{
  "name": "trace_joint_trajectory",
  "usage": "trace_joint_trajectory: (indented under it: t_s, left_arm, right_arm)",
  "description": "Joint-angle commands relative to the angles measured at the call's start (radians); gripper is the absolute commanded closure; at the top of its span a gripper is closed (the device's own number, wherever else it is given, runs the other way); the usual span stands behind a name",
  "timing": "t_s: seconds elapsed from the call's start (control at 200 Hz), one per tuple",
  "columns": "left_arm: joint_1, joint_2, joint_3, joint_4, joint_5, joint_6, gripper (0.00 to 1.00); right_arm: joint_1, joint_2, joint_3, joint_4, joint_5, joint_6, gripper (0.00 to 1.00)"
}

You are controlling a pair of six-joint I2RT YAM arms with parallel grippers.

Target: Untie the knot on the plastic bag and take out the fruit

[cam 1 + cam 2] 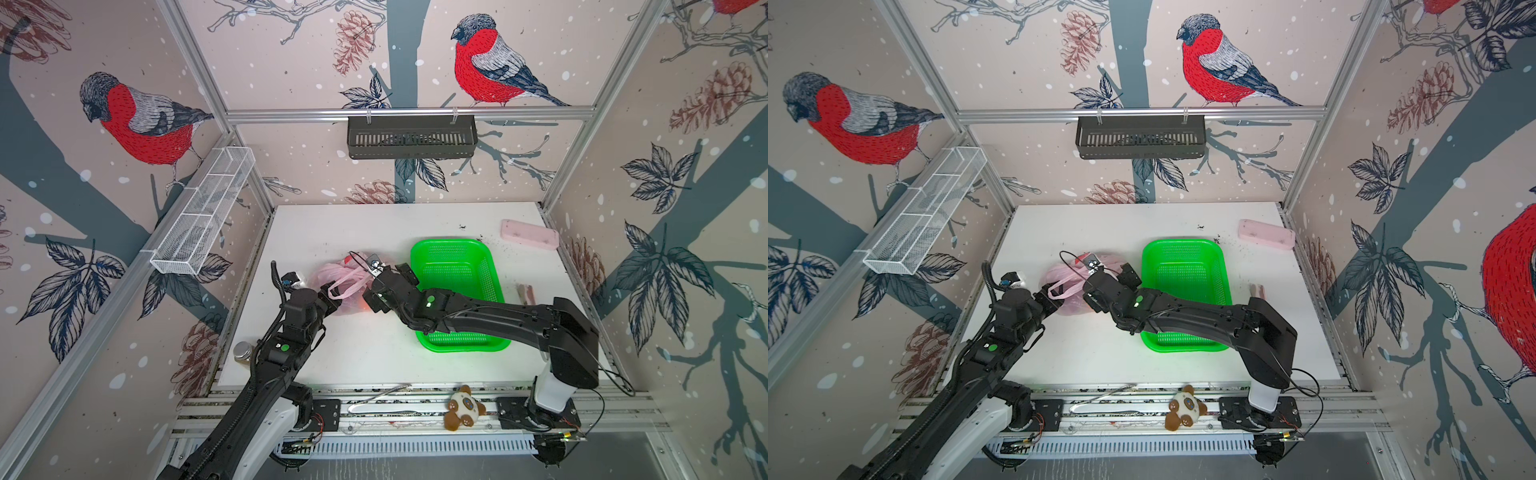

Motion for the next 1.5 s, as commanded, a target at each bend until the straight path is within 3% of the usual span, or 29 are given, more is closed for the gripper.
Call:
trace_joint_trajectory:
  t_s: [0.0, 0.255, 0.495, 0.54, 0.61, 0.746, 0.841, 1.076, 1.256, 1.496]
  left_arm:
    - [0.001, -0.002, 0.003, 0.005, 0.012, -0.011, 0.29]
    - [0.001, 0.007, 0.002, 0.025, 0.042, -0.015, 0.30]
    - [0.001, 0.016, -0.001, 0.028, 0.044, -0.016, 0.30]
    - [0.001, 0.018, -0.001, 0.029, 0.044, -0.016, 0.30]
    - [0.001, 0.024, -0.001, 0.029, 0.045, -0.014, 0.29]
    - [0.001, 0.036, 0.003, 0.029, 0.049, -0.008, 0.29]
    - [0.001, 0.055, 0.016, 0.013, 0.061, 0.006, 0.26]
    - [-0.006, 0.144, 0.083, -0.039, 0.169, 0.068, 0.15]
    - [-0.077, 0.181, 0.150, -0.122, 0.186, 0.102, 0.04]
    - [-0.133, 0.154, 0.210, -0.176, 0.247, 0.123, 0.04]
  right_arm:
    - [0.018, 0.040, 0.028, 0.079, 0.078, -0.093, 0.01]
    - [0.071, 0.124, 0.057, 0.266, 0.290, -0.178, 0.01]
    - [0.075, 0.156, 0.086, 0.392, 0.317, -0.212, 0.00]
    - [0.075, 0.158, 0.091, 0.403, 0.315, -0.216, 0.04]
    - [0.069, 0.151, 0.092, 0.406, 0.286, -0.211, 0.16]
    - [0.043, 0.104, 0.063, 0.398, 0.215, -0.144, 0.55]
    - [0.005, 0.050, 0.022, 0.382, 0.134, -0.057, 0.68]
    - [-0.110, -0.078, -0.097, 0.360, -0.061, 0.165, 0.76]
    - [-0.175, -0.130, -0.160, 0.365, -0.182, 0.272, 0.77]
    - [-0.235, -0.155, -0.218, 0.408, -0.321, 0.376, 0.78]
